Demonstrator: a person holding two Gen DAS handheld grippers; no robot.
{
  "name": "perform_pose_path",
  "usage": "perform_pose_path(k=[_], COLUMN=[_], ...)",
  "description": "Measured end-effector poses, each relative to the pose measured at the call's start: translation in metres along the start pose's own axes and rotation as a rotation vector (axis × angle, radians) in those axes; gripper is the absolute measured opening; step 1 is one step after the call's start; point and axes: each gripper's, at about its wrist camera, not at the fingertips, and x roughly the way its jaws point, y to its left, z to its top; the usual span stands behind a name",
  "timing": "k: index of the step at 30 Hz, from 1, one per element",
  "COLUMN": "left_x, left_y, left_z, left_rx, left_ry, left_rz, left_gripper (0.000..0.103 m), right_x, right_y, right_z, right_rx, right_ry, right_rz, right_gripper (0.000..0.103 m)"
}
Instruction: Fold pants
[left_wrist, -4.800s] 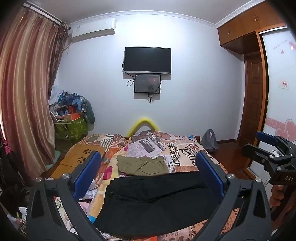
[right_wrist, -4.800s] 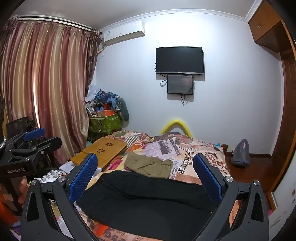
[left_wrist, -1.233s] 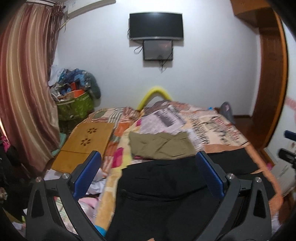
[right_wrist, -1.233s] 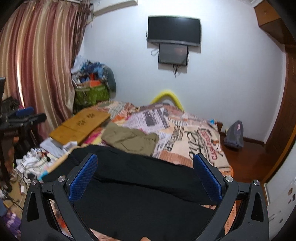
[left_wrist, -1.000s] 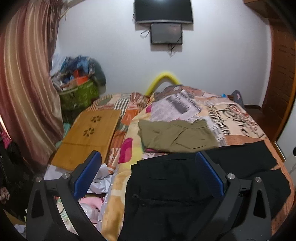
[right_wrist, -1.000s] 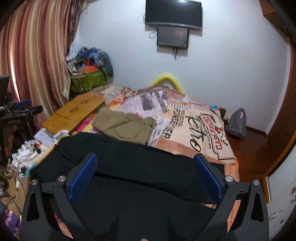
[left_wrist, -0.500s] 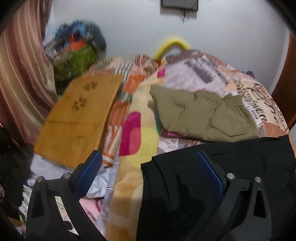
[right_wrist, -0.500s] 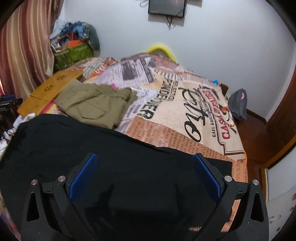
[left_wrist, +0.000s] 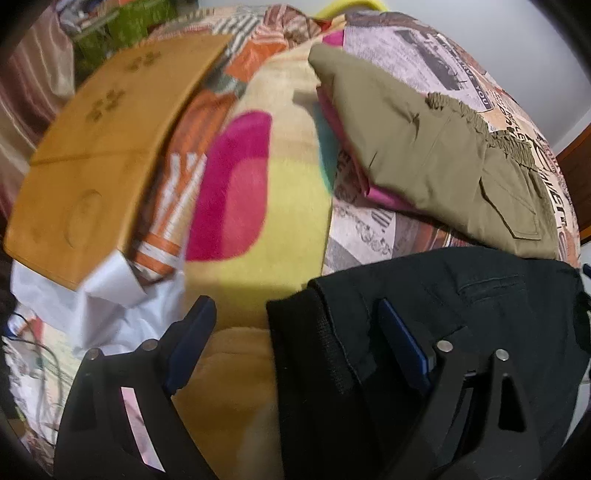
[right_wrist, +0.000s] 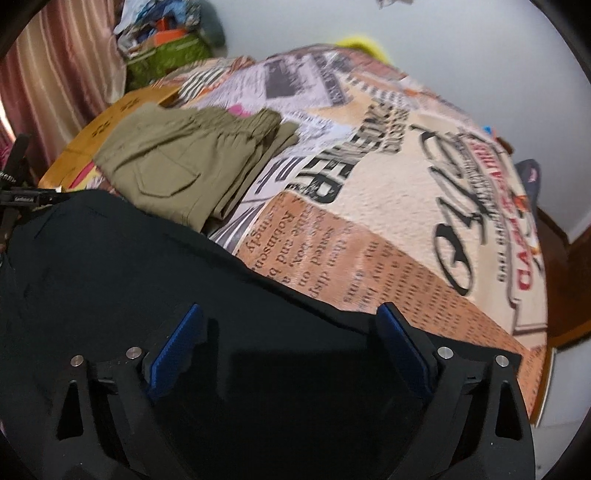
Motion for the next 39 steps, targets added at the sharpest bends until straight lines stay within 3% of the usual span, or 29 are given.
perform_pose_path(k=[3, 5, 8, 9, 12, 14, 17, 24, 32, 39], left_x=[0.004, 0.002, -0.002, -0.004, -0.015, -0.023, -0.037, -0.071, -0.125, -0.180], left_y=[0.002, -0.001, -0.010, -0.013, -0.020, -0.024, -0.029, -0.037, -0.049, -0.058], left_z=[0.000, 0.000, -0.002, -0.001, -0.003, -0.005, -0.006, -0.006, -0.011, -0.039], left_rx=[-0.009, 0.006, 0.033, 0.042, 0.073, 0.092, 0.124, 0.157, 0.161, 0.203], left_ry=[0.005, 0.004, 0.004, -0.005, -0.050, -0.081, -0.127, -0.195, -0.298, -0.380], left_rz=[-0.036, -0.070, -0.087, -0.076, -0.026, 0.004, 0.039, 0.056, 0.034, 0.010], left_gripper=[0.075, 0.050, 0.033, 0.033, 0.028, 0.024, 0.021, 0.011, 0.010, 0.009], right_x=[0.015, 0.022, 0.024, 0.023, 0.021, 0.021, 0.021, -0.002, -0.050, -0.102], right_y=[0.001, 0.001, 0.004, 0.006, 0.007, 0.008, 0.013, 0.013, 0.016, 0.030], right_z=[0.001, 0.001, -0.001, -0.001, 0.000, 0.004, 0.005, 0.003, 0.001, -0.018], right_rx=[-0.028, -0.037, -0.054, -0.064, -0.066, -0.058, -0.061, -0.024, -0.020, -0.011], right_ry=[0.039, 0.053, 0.042, 0.037, 0.025, 0.028, 0.019, -0.047, -0.127, -0.182], right_rz=[-0.007, -0.010, -0.020, -0.028, -0.011, 0.021, 0.010, 0.014, -0.033, -0.046], right_gripper=[0.086, 0.082, 0.074, 0.071, 0.046, 0.022, 0.011, 0.006, 0.004, 0.004])
